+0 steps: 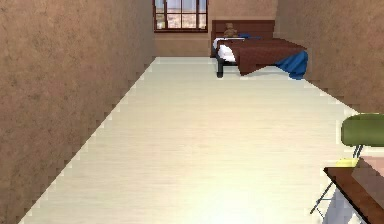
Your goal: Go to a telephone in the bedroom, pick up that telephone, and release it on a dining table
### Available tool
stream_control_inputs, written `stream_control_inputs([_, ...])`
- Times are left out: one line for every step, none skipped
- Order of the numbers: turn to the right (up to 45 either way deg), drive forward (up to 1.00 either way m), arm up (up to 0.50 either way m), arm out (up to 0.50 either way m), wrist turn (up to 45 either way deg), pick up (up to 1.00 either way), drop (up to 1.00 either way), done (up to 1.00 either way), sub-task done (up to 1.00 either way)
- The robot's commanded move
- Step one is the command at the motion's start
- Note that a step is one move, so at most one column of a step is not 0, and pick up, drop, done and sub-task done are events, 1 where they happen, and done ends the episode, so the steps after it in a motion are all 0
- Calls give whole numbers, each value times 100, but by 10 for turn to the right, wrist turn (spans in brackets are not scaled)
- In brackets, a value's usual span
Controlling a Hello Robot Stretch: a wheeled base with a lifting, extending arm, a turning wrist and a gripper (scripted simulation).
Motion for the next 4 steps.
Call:
stream_control_inputs([0,0,0,0,300,0,0,0,0])
stream_control_inputs([0,0,-32,0,0,0,0,0,0])
stream_control_inputs([0,0,0,0,0,0,100,0,0])
stream_control_inputs([0,0,0,-10,0,0,0,0,0])
